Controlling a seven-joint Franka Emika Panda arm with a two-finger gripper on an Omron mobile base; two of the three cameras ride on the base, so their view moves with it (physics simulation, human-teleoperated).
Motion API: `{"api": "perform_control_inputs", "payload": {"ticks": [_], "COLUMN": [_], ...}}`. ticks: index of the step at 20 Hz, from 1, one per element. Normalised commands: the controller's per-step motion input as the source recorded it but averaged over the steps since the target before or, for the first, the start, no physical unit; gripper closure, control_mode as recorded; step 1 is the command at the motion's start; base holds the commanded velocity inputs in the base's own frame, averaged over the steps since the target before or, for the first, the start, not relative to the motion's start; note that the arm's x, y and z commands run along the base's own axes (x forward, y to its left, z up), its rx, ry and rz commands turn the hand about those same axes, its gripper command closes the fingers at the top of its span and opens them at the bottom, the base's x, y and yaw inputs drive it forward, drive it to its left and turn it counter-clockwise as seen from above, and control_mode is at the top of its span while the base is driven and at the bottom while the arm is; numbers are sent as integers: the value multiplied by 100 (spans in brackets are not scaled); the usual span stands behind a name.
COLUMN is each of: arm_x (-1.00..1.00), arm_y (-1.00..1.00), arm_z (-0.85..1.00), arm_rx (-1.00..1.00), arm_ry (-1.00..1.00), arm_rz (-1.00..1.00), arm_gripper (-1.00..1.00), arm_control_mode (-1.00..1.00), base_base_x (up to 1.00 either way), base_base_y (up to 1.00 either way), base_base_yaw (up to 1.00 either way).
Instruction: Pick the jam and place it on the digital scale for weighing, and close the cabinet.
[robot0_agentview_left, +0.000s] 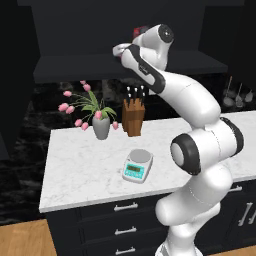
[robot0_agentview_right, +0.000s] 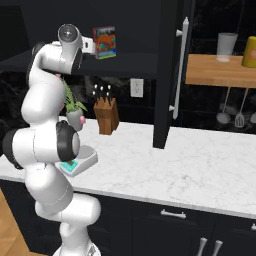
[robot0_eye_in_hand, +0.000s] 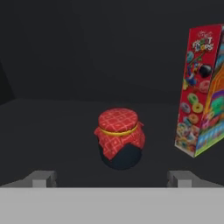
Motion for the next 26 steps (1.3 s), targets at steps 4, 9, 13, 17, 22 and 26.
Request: {"api": "perform_control_inputs", "payload": {"ticks": [4,9,13,17,22,26], "arm_x": [18,13,17,24,37,31], "arm_y": [3,1,0,0,6,9], "arm_z": [-3,-7,-7,-12,-8,-5], "arm_rx": [0,0,0,0,0,0], "arm_ry": [0,0,0,0,0,0], "arm_rz": [-6,-2,-1,0,0,0], "arm_gripper": [-100,-100,-100,-100,-100,-100], "arm_control_mode": [-100,-100,-100,-100,-100,-100], "base_base_x": [0,0,0,0,0,0], "base_base_y": [0,0,0,0,0,0], "base_base_yaw": [0,0,0,0,0,0]}}
